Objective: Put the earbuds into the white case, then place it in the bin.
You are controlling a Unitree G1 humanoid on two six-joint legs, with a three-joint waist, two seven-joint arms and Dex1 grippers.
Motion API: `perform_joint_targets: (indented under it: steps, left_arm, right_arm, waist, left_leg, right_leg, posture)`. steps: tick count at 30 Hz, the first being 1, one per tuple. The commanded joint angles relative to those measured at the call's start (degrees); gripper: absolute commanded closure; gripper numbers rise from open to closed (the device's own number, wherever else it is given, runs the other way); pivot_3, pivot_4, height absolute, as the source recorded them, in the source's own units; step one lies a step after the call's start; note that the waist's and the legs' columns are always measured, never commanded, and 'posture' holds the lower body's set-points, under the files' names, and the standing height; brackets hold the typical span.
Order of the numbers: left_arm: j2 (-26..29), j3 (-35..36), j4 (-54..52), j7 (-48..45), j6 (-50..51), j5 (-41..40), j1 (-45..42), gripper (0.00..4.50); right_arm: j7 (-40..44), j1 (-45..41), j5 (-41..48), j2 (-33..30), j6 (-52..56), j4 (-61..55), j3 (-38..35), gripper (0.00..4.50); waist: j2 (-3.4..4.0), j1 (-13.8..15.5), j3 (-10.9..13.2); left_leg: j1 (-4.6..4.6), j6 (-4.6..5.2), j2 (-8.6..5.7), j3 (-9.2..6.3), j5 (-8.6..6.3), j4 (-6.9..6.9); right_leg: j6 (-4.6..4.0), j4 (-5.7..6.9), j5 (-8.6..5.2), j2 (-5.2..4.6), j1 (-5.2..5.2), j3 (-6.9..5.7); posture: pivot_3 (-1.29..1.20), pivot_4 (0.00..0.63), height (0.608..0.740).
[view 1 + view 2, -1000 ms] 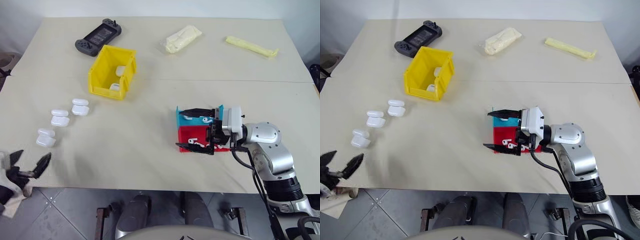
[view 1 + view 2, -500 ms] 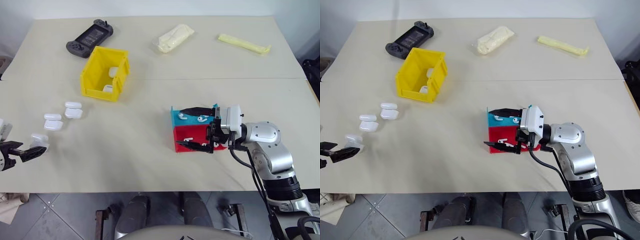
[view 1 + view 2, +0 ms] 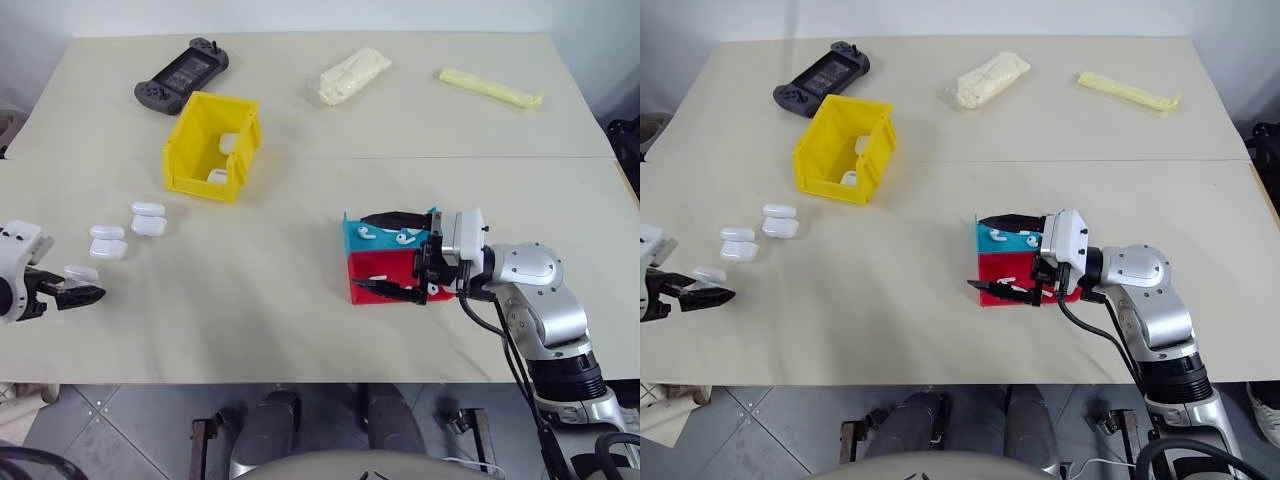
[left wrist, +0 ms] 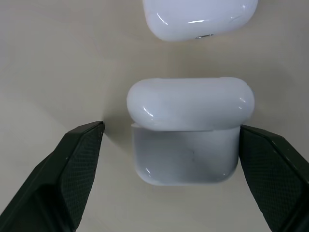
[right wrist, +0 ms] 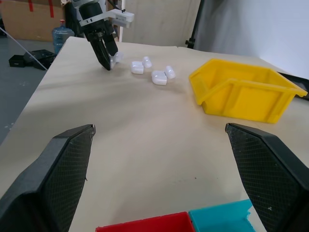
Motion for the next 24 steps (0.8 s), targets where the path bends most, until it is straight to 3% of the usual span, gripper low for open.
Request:
perform_joint_targets:
  steps: [1, 6, 18, 19, 22, 24]
  left_arm:
    - [-0.1, -1.9, 0.9, -1.1, 0.4, 2.2, -0.8, 0.21]
    - [1.4, -3.2, -0.3, -3.0, 2.4, 3.4, 0.2, 1.51]
    - [1.4, -1.6, -0.8, -2.7, 3.3, 4.2, 0.8, 1.51]
    - [1.3, -1.5, -0.7, -2.6, 3.3, 4.3, 0.7, 0.91]
    - [0.9, -1.6, -0.5, -2.3, 3.2, 4.8, 0.6, 0.02]
    - [1.0, -1.8, -0.6, -2.6, 3.4, 5.2, 0.8, 0.02]
  right_arm:
    - [-0.6, -0.4, 0.2, -0.4, -0.8, -1.9, -1.2, 0.0]
    - [-0.9, -0.5, 0.0, -0.4, -1.0, -1.8, -1.3, 0.0]
    - [-1.2, -0.8, -0.4, 0.3, -1.6, -1.0, -0.7, 0.0]
    - [-1.2, -0.9, -0.4, 0.3, -1.7, -0.9, -0.7, 0.0]
    - [-1.2, -0.9, -0.5, 0.5, -1.7, -0.9, -0.6, 0.0]
    - [-1.2, -0.9, -0.6, 0.5, -1.7, -0.9, -0.6, 0.0]
  waist:
    - [0.0, 0.0, 0.0]
    - [0.01, 0.0, 0.0]
    - [0.01, -0.7, 0.0]
    - [0.01, -0.7, 0.0]
    - [0.01, -0.7, 0.0]
    - [0.01, -0.7, 0.0]
  left_leg:
    - [0.0, 0.0, 0.0, 0.01, 0.0, 0.0]
    - [0.01, 0.0, 0.0, 0.02, 0.0, 0.02]
    - [0.02, -0.01, 0.03, 0.2, 0.0, -0.04]
    - [0.02, -0.01, 0.04, 0.2, 0.0, -0.04]
    - [0.02, -0.01, 0.04, 0.2, 0.0, -0.04]
    - [0.02, -0.01, 0.03, 0.2, 0.0, -0.04]
  right_leg:
    - [0.0, 0.01, 0.0, 0.0, -0.01, 0.0]
    - [-0.01, 0.05, 0.0, 0.0, -0.01, 0.01]
    - [-0.06, 0.18, -0.03, 0.0, -0.23, 0.04]
    - [-0.06, 0.19, -0.03, 0.0, -0.23, 0.04]
    - [-0.06, 0.19, -0.03, 0.01, -0.23, 0.04]
    - [-0.06, 0.21, -0.03, 0.0, -0.24, 0.03]
  posture:
    - [0.0, 0.15, 0.74]
    - [0.0, 0.15, 0.74]
    - [0.0, 0.15, 0.74]
    - [0.0, 0.15, 0.74]
    - [0.0, 0.15, 0.74]
    - [0.0, 0.15, 0.74]
